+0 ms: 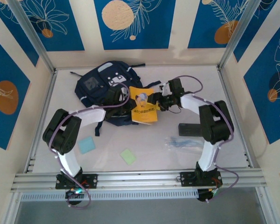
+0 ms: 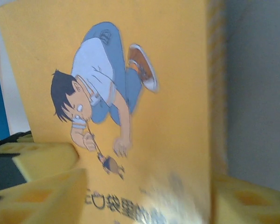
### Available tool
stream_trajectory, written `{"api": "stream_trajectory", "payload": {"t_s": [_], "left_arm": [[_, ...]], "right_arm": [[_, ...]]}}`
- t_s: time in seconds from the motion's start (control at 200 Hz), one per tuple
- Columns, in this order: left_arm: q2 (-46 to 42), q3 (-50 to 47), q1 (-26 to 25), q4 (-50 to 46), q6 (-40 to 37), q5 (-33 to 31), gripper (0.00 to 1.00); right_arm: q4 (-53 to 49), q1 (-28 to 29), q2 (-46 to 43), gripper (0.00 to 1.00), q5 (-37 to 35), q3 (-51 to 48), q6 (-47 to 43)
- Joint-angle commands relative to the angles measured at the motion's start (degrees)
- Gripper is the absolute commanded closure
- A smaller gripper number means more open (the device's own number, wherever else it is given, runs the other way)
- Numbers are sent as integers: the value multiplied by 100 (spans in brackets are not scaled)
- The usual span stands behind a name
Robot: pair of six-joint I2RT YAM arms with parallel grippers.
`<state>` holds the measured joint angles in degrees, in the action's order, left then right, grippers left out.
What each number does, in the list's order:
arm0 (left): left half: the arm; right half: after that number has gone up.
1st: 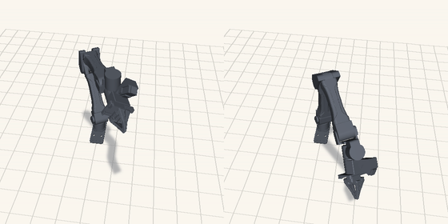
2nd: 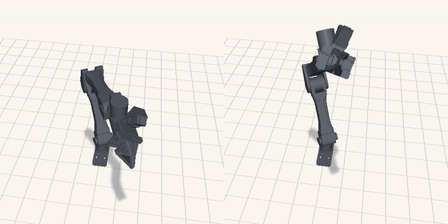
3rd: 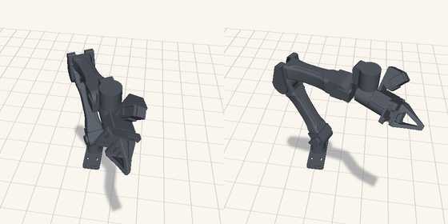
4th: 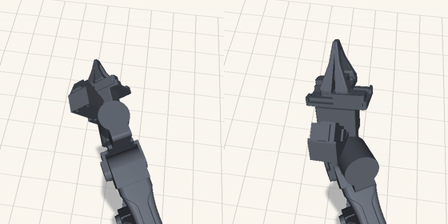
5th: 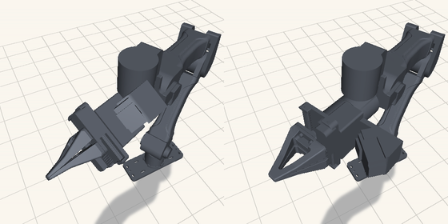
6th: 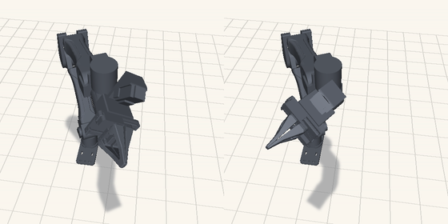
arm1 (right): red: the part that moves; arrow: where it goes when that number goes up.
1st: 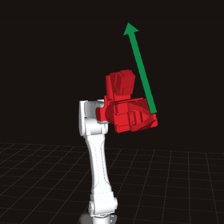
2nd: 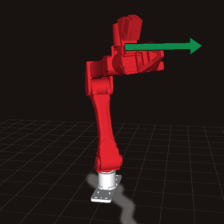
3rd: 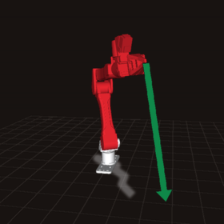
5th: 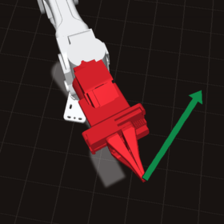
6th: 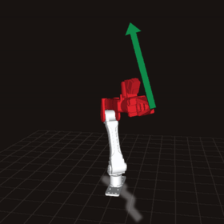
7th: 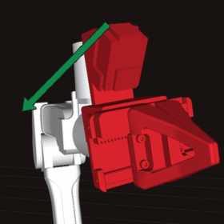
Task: Pack the student bag
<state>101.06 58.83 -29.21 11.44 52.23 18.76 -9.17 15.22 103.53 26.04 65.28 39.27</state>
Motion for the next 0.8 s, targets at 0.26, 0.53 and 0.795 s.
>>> {"api": "stream_trajectory", "payload": {"t_s": [0.26, 0.53, 0.795], "left_arm": [[-532, 334, 188, 1996, 614, -1359, 100], [-631, 127, -24, 2875, 799, -1940, 100], [-1024, -471, -232, 3311, 1241, -2192, 100]], "right_arm": [[1102, 362, -1957, 1, -407, -1234, 2037], [3702, 1351, -2111, 1, -1596, -2030, 3624], [6148, 1621, -801, 0, -1705, -1986, 4476]]}}
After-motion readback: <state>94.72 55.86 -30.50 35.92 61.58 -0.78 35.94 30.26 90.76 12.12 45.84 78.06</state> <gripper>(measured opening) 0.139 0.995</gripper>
